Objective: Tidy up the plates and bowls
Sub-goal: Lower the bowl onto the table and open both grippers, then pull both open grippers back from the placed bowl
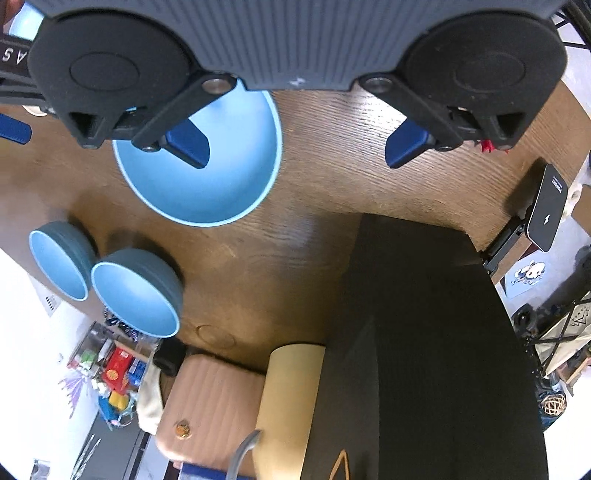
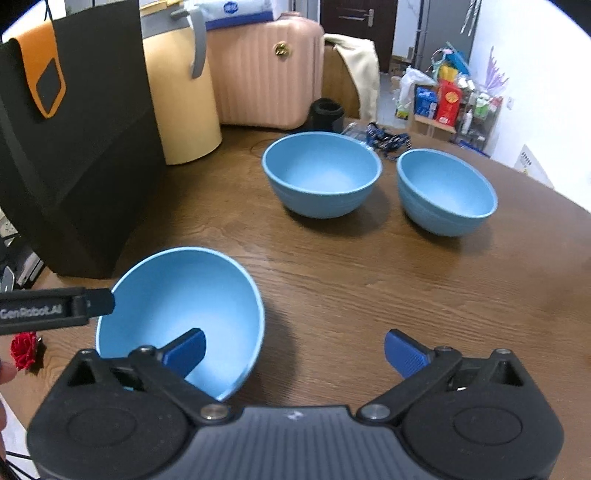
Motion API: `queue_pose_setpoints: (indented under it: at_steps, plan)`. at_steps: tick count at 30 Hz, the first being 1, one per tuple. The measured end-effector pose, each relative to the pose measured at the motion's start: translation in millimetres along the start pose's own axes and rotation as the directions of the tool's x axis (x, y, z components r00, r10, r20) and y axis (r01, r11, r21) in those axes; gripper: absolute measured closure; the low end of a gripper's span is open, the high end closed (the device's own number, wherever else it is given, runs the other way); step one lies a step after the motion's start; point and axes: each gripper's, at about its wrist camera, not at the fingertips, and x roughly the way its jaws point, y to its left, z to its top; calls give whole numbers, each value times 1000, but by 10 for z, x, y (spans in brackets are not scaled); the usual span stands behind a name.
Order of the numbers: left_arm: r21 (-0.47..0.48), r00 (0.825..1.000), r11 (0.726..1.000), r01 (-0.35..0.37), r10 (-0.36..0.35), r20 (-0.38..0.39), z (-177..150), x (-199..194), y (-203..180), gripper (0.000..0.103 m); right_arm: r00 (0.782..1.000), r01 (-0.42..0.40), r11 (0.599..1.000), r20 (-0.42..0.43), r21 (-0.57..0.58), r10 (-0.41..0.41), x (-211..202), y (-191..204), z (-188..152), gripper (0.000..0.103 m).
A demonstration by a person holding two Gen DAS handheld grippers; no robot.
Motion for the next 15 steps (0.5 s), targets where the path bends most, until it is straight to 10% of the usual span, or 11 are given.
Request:
queue_pose_setpoints:
  at_steps: [15]
  plan:
    - [18, 999, 999, 27, -28, 28, -69, -188, -9, 0, 999, 32, 999, 20, 25, -33, -176, -64, -9, 0]
